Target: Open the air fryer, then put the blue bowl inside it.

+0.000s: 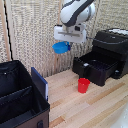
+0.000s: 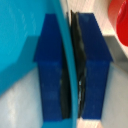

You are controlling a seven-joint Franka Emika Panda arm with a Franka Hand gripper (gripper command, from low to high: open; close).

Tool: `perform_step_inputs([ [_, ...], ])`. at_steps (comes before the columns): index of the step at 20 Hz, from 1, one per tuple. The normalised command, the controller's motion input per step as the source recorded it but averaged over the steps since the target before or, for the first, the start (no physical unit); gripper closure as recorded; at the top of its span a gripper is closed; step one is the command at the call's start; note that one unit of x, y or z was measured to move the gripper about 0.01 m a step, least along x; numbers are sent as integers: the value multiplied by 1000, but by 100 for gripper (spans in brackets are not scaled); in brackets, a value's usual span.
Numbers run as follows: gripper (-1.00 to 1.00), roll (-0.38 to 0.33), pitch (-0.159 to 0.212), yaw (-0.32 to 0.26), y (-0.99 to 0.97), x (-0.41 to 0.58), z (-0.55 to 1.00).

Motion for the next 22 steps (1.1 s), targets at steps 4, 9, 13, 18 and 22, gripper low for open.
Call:
perform_step_inputs([
  [4, 100, 1, 0, -180, -709, -9, 271],
  [9, 100, 0, 25, -158, -774, -59, 195],
  [13, 100, 0, 49, -138, -823, -100, 43],
  [18, 100, 6, 58, -132, -811, -23, -99],
  [22, 100, 2, 72, -140, -763, 0, -250],
])
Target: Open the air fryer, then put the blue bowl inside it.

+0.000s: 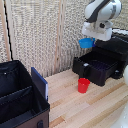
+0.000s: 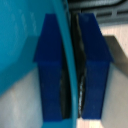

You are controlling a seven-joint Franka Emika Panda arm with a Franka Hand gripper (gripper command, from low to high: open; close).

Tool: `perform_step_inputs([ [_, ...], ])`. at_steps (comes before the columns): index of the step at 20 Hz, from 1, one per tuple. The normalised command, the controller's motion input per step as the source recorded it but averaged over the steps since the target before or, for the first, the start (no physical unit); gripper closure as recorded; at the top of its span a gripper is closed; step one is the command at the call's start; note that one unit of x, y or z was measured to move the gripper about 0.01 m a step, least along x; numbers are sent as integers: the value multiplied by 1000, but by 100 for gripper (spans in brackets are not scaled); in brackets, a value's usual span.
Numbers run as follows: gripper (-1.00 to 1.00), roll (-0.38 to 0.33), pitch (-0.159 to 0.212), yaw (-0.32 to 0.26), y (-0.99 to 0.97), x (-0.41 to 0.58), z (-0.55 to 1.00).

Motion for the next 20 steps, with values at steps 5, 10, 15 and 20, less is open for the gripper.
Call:
perform_step_inputs([
  [5, 100, -2, 103, -120, -465, 2, -432],
  [10, 100, 1, 76, -73, -357, 38, -366],
  [15, 100, 0, 35, -12, -418, 205, -359],
  [20, 100, -12, 75, 71, -163, 183, -531],
])
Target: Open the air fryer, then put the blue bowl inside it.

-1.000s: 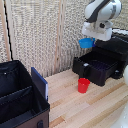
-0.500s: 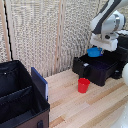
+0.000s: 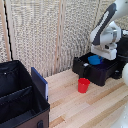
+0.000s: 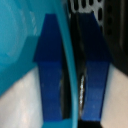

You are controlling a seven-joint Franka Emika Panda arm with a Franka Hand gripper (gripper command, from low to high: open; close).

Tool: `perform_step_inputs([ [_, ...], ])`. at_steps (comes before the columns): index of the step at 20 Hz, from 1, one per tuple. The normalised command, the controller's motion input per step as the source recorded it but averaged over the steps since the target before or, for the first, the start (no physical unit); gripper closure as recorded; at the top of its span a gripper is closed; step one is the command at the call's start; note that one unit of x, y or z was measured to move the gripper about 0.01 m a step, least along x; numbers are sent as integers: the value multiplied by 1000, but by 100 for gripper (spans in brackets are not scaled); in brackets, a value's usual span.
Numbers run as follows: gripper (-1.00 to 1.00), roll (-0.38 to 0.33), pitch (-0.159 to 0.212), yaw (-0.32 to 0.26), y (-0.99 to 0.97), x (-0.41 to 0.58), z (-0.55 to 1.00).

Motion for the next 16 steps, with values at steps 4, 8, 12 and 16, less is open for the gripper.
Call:
perform_step_inputs([
  [4, -100, -21, 28, 140, 0, 4, -196],
  [8, -100, -24, 17, 109, -38, 0, 585],
  [12, -100, -1, 41, 11, -43, 21, 957],
  [16, -100, 0, 32, 10, -2, 94, 996],
])
